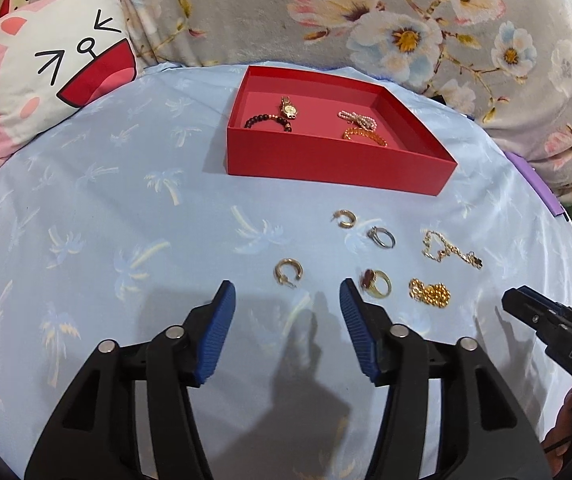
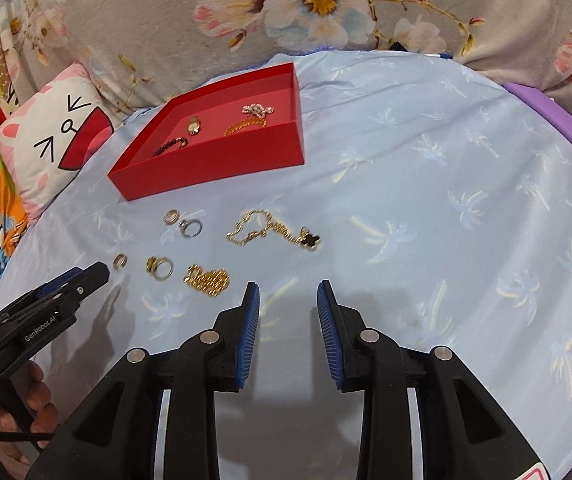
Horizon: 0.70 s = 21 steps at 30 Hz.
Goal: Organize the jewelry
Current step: 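Grasp the gold chain with the right gripper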
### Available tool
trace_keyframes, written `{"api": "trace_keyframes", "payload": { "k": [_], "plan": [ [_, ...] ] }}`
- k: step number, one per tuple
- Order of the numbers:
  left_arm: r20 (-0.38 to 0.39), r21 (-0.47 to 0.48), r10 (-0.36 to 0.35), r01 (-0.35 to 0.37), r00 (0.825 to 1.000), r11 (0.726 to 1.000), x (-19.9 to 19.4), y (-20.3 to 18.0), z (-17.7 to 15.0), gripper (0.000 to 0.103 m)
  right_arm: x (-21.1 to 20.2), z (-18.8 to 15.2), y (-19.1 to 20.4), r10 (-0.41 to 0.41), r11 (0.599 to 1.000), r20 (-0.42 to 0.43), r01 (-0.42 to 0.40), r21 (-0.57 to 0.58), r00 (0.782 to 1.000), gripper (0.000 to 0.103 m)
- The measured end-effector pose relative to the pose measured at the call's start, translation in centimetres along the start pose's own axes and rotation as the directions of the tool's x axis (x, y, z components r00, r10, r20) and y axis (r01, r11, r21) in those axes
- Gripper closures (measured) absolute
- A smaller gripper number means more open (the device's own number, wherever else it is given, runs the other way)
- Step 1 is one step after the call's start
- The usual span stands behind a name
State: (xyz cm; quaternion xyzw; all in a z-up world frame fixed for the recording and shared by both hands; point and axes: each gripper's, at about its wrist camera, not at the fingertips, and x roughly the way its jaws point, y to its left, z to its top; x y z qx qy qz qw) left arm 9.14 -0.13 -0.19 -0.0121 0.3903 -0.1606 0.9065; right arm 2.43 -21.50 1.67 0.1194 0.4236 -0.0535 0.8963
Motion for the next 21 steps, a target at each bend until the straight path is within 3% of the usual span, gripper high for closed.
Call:
{"api": "trace_keyframes", "payload": {
  "k": [5,21],
  "plan": [
    [0.008,0.003,0.019,-0.019,1.0,1.0,0.0,-0.3,-0.8,0.045,0.3,-1.0,0.8,0.018,1.0,-0.011,-0.018,-0.011,1.0,0.067],
    [-0.01,-0.028,-0.004,0.004,1.0,1.0,0.5,0.4,-0.8,0.043,2.5,-0.8,2.9,0.04,0.997,-0.034,-0.041,-0.057,0.999,0.066]
  ]
}}
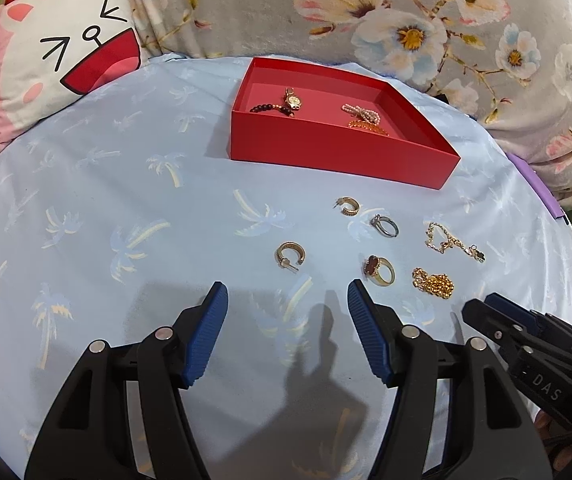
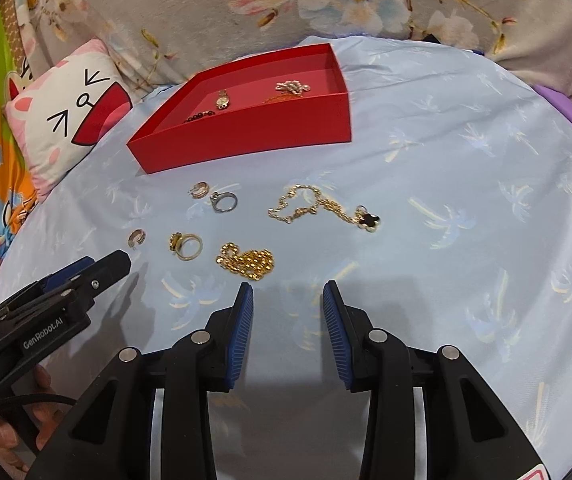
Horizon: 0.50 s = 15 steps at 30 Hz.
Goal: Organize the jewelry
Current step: 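Grasp the gold chain with the right gripper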
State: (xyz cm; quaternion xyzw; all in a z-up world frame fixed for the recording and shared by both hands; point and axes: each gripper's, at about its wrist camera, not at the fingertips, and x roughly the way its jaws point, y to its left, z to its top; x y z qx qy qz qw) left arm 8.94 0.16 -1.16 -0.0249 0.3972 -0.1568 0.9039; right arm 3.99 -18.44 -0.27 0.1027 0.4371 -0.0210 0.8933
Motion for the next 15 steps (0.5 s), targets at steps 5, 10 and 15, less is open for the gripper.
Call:
{"api": "trace_keyframes", "payload": {
  "k": [5,10,15],
  "plan": [
    [-0.013,-0.002,-0.007,0.007,1.0,1.0,0.2,0.0,0.0,0.043,0.9,0.6,1.2,0.0,0.999,-0.004,0.0,-0.033,1.0,0.066],
    [-0.022,-0.017,-0.019,0.019,1.0,1.0,0.5,0.3,0.0,0.043,1.7,1.2,1.8,-0.006,0.998,-0.004,0.006,-0.055,1.0,0.066],
    [-0.021,-0.019,-0.021,0.021,1.0,1.0,0.5,0.4,0.0,0.043,2.0,1.4,2.4,-0.033,0.996,-0.006,0.032,-0.082,0.999,0.067]
  ]
}}
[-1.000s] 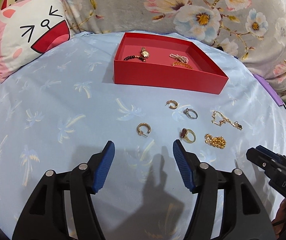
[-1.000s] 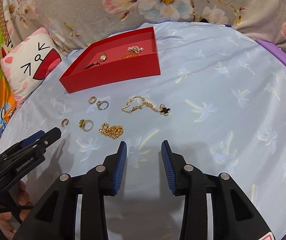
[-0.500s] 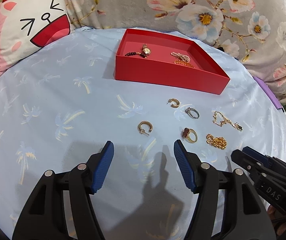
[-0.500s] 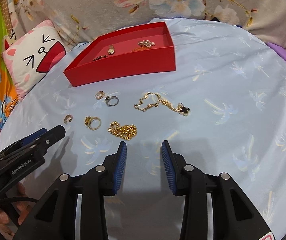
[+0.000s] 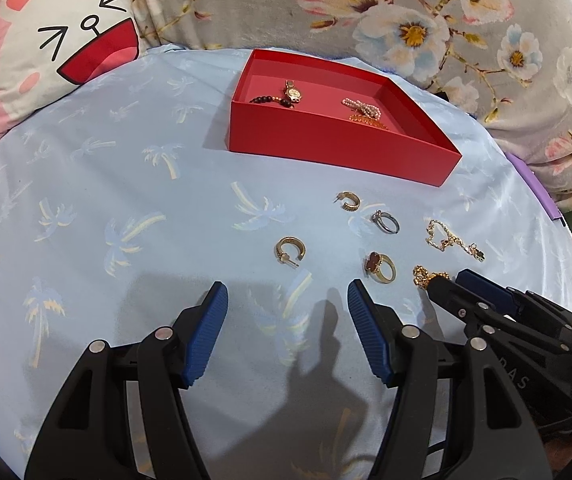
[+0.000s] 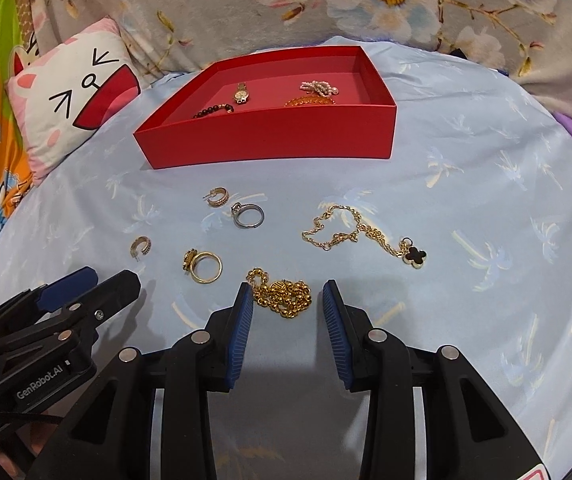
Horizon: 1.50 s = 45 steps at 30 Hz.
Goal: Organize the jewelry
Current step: 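Grasp the gold chain with the right gripper, then grasp a gold ring with the left gripper while the right carries the gold chain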
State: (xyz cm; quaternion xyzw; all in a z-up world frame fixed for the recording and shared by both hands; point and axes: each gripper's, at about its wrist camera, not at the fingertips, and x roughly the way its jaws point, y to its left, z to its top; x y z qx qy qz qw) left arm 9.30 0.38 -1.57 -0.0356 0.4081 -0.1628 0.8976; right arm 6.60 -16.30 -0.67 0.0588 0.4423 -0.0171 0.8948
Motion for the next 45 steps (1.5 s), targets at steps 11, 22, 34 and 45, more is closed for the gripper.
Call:
{"api": "trace_keyframes", "payload": {
  "k": [11,22,34,45],
  "plan": [
    [0.0,0.001,0.001,-0.001,1.0,1.0,0.0,-0.1,0.0,0.043,0.2,0.1,0.2,-0.051,0.999,-0.001,0.051,-0.012,0.999,0.093],
    [0.012,0.02,-0.005,0.005,1.0,1.0,-0.2,-0.5,0.0,0.043,-0.4,-0.2,-1.0,-0.019,0.999,0.011,0.018,0.051,1.0,0.099],
    [0.003,0.071,-0.056,0.056,0.998,0.996,0.6,-4.0,0.2,0.043,-2.3,-1.5,-4.1,-0.021,0.991,0.033,0.017,0.132,0.999,0.099],
    [-0.023,0.063,-0.044,0.045,0.999,0.997,2.4,-5.0,1.2,0.076,-2.4,-1.6,-4.6,0.002,0.989,0.037,-0.007,0.148,0.999,0.099]
  ]
}}
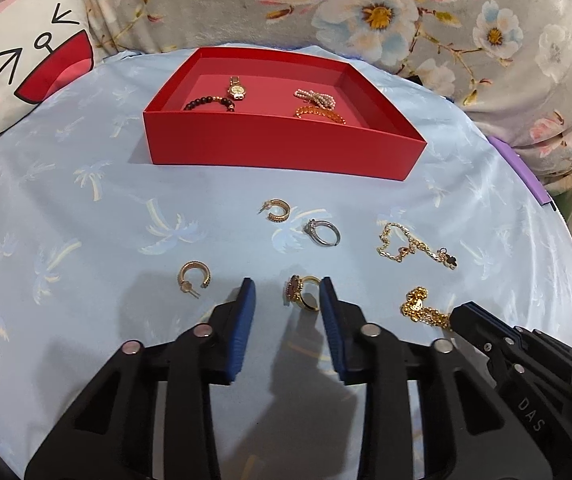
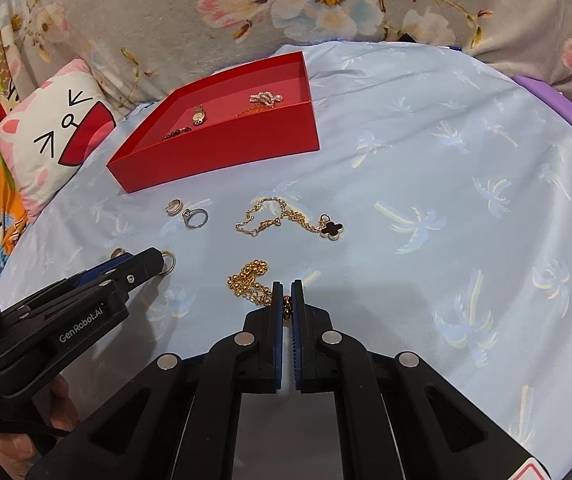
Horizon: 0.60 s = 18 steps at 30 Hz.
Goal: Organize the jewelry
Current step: 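Grasp a gold ring with the left gripper while the right carries the gold chain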
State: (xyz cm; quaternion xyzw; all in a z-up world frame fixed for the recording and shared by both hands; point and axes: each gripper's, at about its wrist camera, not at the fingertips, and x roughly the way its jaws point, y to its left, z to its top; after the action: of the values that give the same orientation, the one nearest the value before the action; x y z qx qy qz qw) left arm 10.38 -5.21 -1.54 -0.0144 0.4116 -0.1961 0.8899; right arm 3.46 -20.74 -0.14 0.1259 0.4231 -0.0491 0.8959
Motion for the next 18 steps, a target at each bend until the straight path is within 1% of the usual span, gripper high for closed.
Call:
{"api": "trace_keyframes", "payload": {
  "k": [1,2,6,13,18],
  "plan": [
    [-0.002,0.0,-0.005,0.005,1.0,1.0,0.0,0.0,0.0,0.078,0.0,0.0,0.0,0.001,1.0,0.0,-0.001,0.0,1.0,0.099],
    [-0.004,0.002,-0.007,0.007,1.0,1.0,0.1,0.0,0.0,0.085,0.0,0.0,0.1,0.002,1.0,0.0,-0.002,-0.002,1.0,0.099],
    [-0.014,0.017,-0.019,0.019,1.0,1.0,0.3,-0.3,0.1,0.096,0.1,0.0,0.1,0.003,1.0,0.001,-0.003,-0.004,1.0,0.099],
    [-0.004,0.025,-0.017,0.018,1.0,1.0,0.0,-0.5,0.0,0.096,-0.1,0.0,0.0,0.008,1.0,0.011,-0.008,0.006,1.0,0.099],
    [0.009,0.01,-0.024,0.024,1.0,1.0,-1.0,-0.2,0.1,0.096,-0.7,0.2,-0.2,0.008,1.0,0.022,-0.008,0.011,1.0,0.099]
  ]
}}
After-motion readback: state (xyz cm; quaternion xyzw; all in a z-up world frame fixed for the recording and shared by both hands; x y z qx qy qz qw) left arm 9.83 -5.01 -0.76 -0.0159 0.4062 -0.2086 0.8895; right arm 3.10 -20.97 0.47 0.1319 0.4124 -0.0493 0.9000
